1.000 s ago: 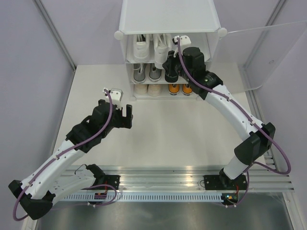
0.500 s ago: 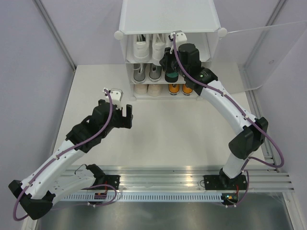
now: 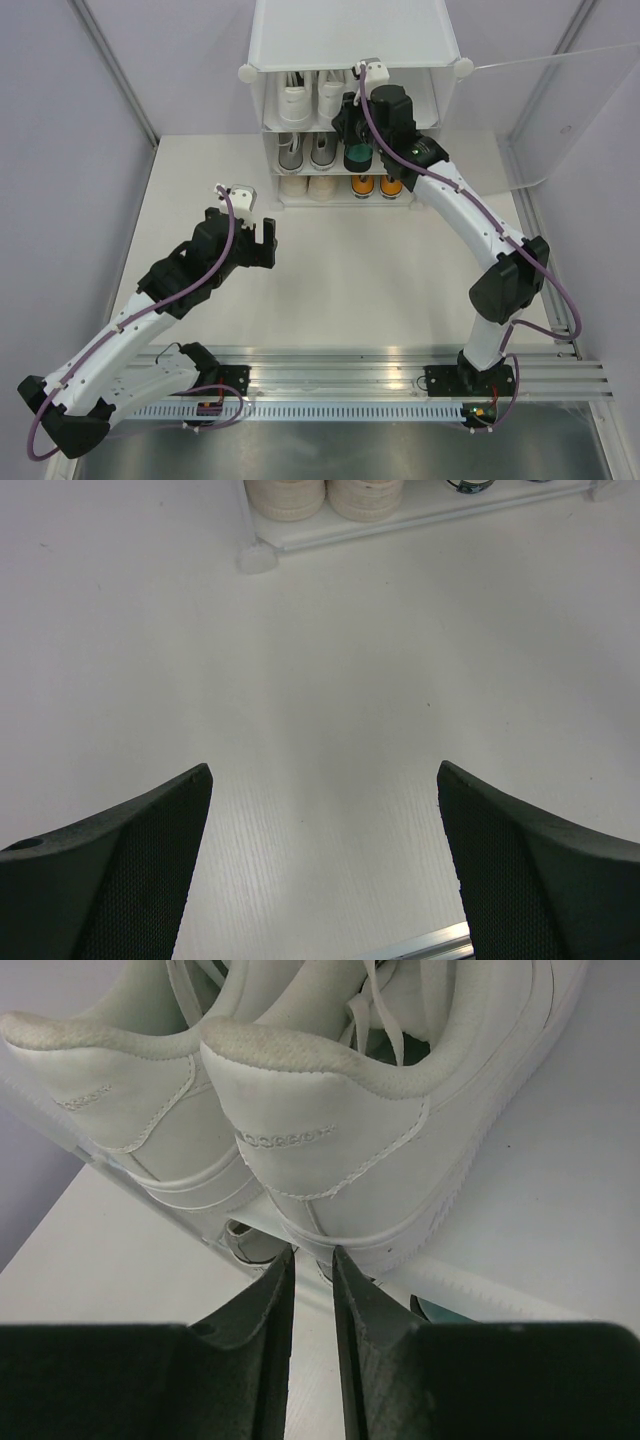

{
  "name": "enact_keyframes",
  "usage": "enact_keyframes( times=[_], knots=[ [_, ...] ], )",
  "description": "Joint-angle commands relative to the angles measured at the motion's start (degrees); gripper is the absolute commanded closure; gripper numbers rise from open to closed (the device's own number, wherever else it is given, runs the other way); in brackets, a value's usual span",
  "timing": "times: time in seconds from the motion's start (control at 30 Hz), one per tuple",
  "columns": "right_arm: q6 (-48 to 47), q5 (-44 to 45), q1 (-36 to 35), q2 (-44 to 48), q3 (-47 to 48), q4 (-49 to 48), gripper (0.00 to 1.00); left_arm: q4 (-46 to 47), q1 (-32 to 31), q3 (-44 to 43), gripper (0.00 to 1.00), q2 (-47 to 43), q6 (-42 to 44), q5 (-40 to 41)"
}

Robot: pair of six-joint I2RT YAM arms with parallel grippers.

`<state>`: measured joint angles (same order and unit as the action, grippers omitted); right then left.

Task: Place and organize the shoes in the shoe cabinet

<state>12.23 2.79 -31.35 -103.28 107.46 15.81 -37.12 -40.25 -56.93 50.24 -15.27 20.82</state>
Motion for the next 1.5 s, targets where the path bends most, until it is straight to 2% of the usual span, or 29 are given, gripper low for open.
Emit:
enact_keyframes(
  times=[0.0,0.2,0.37,0.67,0.9,1.1,1.27,1.37,1.47],
  knots=[
    [-0.19,2.31,2.09,-1.39,1.79,-3.95,0.73,1.88,0.0,-0.11,0.04,0.03,1.91,-0.34],
    [-0.1,0.38,2.17,0.71,0.48,-3.51,0.61,1.79,0.08,-0.11,0.04,0.3,1.91,0.1],
    [-0.27,-2.08,2.26,5.1,-2.34,-3.51,0.42,1.79,0.0,-0.11,0.04,0.3,1.91,0.36],
    [0.95,-3.15,2.17,16.08,-11.29,-3.51,0.37,1.88,0.0,0.06,0.04,0.65,1.91,1.42],
    [3.15,6.34,2.17,31.9,-27.99,-3.51,0.34,1.88,0.0,0.06,0.04,1.44,2.0,1.86],
    [7.36,20.13,2.17,48.6,-43.88,-2.19,0.31,2.23,0.0,-0.03,0.04,3.46,2.26,1.33],
    [10.44,35.32,2.17,56.61,-46.02,4.73,0.28,2.23,0.0,-0.81,0.05,4.25,1.73,-0.24],
    [13.69,37.2,2.17,59.51,-47.86,7.2,0.28,2.14,0.0,-3.53,0.06,5.04,1.38,-4.89],
    [16.77,35.72,2.17,63.2,-55.13,7.04,0.28,3.19,0.0,-6.79,0.06,5.92,0.85,-10.16]
  ],
)
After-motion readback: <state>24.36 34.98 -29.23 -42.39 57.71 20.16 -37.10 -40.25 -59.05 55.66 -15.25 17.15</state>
